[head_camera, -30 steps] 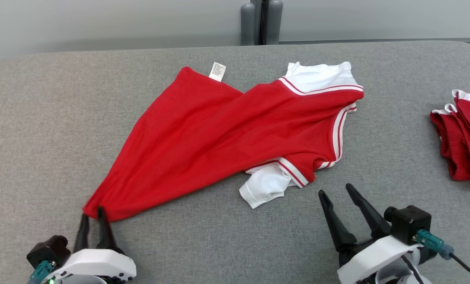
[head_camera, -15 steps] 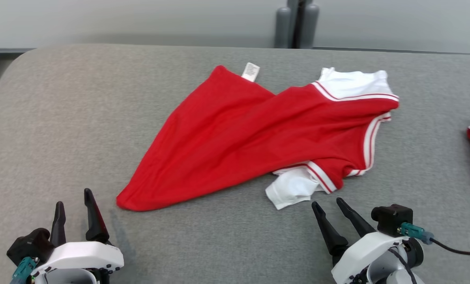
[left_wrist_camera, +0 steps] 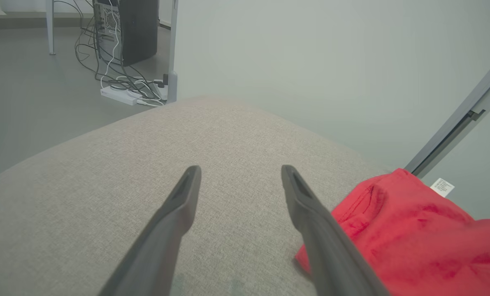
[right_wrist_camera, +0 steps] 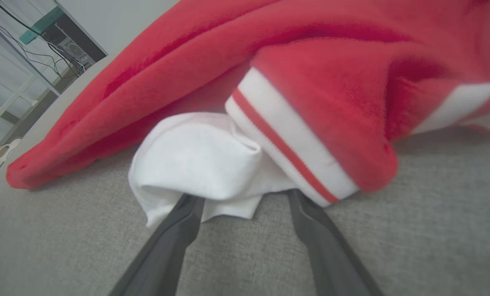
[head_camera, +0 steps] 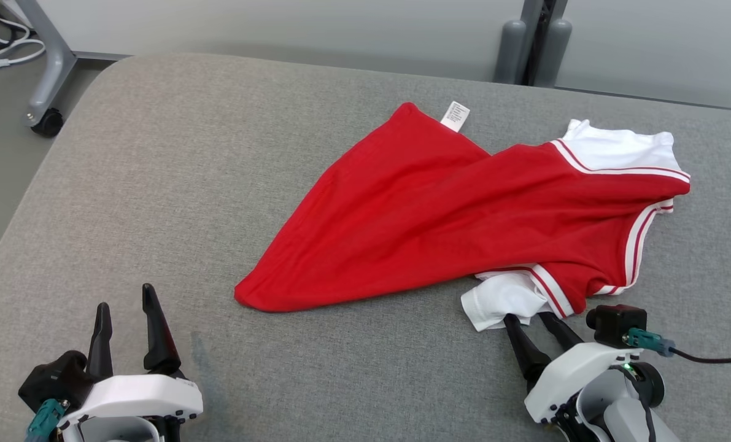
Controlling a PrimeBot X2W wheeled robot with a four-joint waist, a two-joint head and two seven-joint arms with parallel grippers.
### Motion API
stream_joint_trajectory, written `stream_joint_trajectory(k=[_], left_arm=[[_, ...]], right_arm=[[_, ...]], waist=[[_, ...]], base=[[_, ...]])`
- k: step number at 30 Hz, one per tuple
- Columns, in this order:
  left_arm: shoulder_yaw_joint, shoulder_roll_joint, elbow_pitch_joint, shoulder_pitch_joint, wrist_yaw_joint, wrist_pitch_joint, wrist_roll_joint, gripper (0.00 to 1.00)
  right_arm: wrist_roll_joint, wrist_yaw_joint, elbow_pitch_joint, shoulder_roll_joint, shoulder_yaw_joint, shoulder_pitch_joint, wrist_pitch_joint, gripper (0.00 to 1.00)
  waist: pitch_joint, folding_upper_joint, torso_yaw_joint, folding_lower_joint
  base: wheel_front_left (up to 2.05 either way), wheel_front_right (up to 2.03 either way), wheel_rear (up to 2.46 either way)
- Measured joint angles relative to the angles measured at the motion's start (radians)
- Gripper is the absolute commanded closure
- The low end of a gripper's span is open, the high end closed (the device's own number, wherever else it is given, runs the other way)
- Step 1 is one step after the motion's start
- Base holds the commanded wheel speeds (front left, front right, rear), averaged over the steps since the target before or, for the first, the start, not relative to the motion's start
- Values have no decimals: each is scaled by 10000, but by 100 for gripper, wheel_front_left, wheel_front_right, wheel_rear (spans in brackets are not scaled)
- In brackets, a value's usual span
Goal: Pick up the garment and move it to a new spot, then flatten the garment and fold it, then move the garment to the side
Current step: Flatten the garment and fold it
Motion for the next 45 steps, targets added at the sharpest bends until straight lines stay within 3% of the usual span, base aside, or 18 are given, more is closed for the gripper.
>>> stream_joint_trajectory(k=[2,4,5,12,18,24,35,39,45], left_arm=[[-15,21,-29,69,0,0,2,0],[-25,42,-48,121,10,0,29,0],[-29,44,-59,134,13,0,56,0],[-63,109,-182,293,27,17,67,0],[-123,138,-278,383,61,86,73,0],[-211,171,-368,532,77,150,73,0],[-376,236,-527,535,150,316,107,0],[-395,249,-537,528,165,324,105,0],[-405,303,-487,423,144,322,102,0]], right_arm=[[56,0,337,-12,65,-206,-94,56],[56,0,648,-17,194,-352,-153,80],[90,-2,784,-23,253,-412,-207,100],[374,0,1001,12,556,-438,-504,100],[537,0,84,-46,203,311,-337,100],[435,0,-1455,-520,-769,1528,265,100],[-295,0,-4157,-230,-3244,2857,1214,100],[454,0,-4157,-46,-3730,2877,1546,100],[529,0,-3371,-15,-3870,2823,1620,100]], waist=[[-50,0,68,0],[-101,0,101,0],[-126,0,105,0],[-221,0,-234,0],[-337,0,-858,0],[-463,0,-1612,0],[-467,0,-2645,0],[-382,0,-2744,0],[-299,0,-2774,0]], base=[[0,0,0],[0,0,0],[0,0,0],[0,0,0],[0,0,0],[0,0,0],[0,0,0],[0,0,0],[0,0,0]])
